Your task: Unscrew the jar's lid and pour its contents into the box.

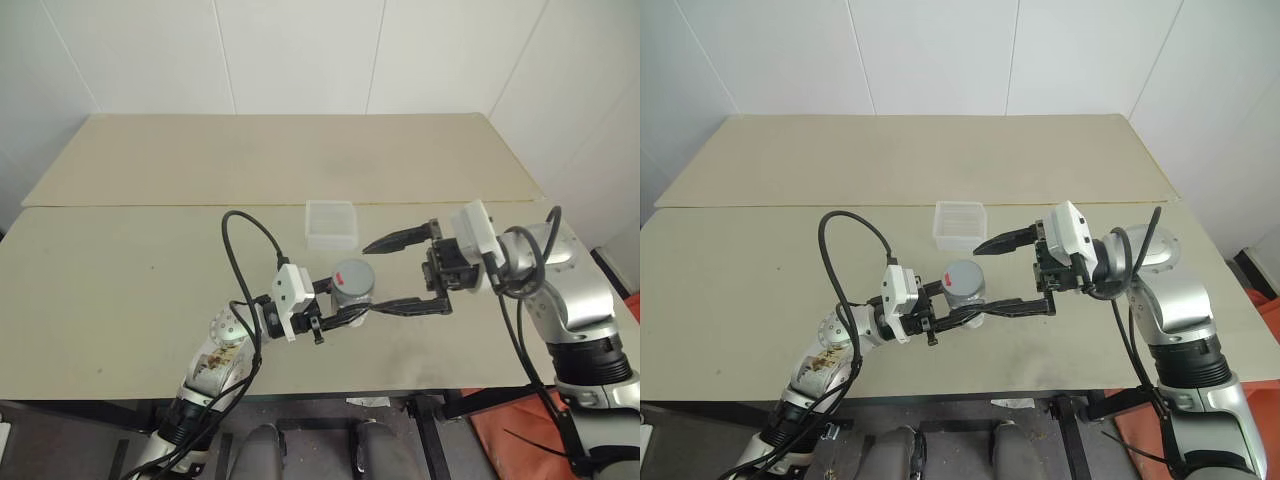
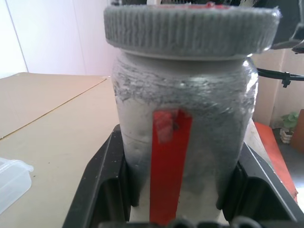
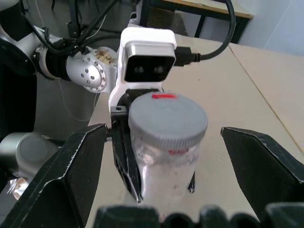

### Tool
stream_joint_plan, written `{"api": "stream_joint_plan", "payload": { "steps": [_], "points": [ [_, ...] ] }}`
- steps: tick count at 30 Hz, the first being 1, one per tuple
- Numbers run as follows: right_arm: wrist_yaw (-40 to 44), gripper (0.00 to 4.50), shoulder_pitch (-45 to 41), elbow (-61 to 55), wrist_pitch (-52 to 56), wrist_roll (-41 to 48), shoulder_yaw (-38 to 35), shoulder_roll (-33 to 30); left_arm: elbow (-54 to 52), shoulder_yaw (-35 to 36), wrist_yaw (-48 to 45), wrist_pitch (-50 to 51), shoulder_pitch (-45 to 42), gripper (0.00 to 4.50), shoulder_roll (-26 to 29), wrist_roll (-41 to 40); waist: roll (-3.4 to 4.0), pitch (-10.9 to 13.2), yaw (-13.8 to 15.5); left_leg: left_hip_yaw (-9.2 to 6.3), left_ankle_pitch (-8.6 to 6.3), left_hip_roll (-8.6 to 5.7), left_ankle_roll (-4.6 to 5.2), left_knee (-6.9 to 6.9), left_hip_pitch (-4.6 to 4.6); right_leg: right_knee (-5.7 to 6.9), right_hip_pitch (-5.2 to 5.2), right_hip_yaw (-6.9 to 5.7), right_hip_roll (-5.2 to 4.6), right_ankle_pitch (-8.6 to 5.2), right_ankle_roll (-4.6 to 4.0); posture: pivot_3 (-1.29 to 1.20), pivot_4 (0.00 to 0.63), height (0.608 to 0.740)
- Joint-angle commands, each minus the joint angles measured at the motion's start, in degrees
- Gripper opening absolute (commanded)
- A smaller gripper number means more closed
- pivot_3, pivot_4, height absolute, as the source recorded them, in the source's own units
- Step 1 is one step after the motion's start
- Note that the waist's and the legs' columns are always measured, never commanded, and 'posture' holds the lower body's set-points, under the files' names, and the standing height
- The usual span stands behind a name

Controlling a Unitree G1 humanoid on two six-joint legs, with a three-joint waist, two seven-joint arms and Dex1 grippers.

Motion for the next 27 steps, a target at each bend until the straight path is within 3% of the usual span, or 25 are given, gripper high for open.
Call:
{"api": "stream_joint_plan", "payload": {
  "steps": [1, 16, 19, 22, 27],
  "points": [
    [-3.6, 4.46, -0.5, -3.1, 1.7, 0.5, 0.0, 1.4, -1.2, -0.4, -0.1, -1.6, -0.3, 1.94, -0.2, -0.1, 0.00, 0.0, 0.0, 0.00, 0.00, 0.00, 0.00, 0.01, 0.00, 0.00, 0.00, 0.00, -0.01, 0.00, 0.00, 0.00, 0.150, 0.740],
    [-3.7, 4.46, -0.3, -3.0, 3.9, 1.6, 1.6, 2.4, -1.1, -1.0, 0.0, -2.3, 0.0, 1.94, -0.6, 0.1, 0.00, 0.0, 0.1, 0.00, 0.00, 0.00, 0.00, 0.01, -0.05, -0.05, 0.00, 0.00, -0.01, 0.03, -0.04, 0.00, 0.150, 0.740],
    [-2.3, 3.93, 0.3, -3.4, 4.2, 2.2, 1.5, 2.0, -0.9, -1.0, 0.0, -2.5, 0.1, 1.94, -0.6, 0.1, 0.00, 0.0, 0.1, 0.00, 0.00, 0.00, 0.00, 0.01, -0.05, -0.06, 0.00, 0.00, -0.01, 0.03, -0.04, 0.00, 0.150, 0.740],
    [-2.9, 2.96, 0.4, -3.4, 4.2, 1.6, 1.3, 2.3, -0.6, -1.0, 0.0, -2.7, 0.1, 1.94, -0.6, 0.2, 0.00, 0.0, 0.1, 0.00, 0.00, 0.00, 0.00, 0.01, -0.05, -0.06, 0.00, 0.00, -0.01, 0.02, -0.04, 0.00, 0.150, 0.740],
    [-2.6, 2.96, 0.5, -3.2, 3.6, 1.0, 1.6, 2.2, -0.5, -1.2, -0.1, -3.0, 0.2, 1.94, -0.4, 0.3, 0.00, 0.0, 0.1, 0.00, 0.00, 0.00, 0.00, 0.01, -0.04, -0.05, 0.00, 0.00, -0.01, 0.02, -0.03, 0.00, 0.150, 0.740]
  ]
}}
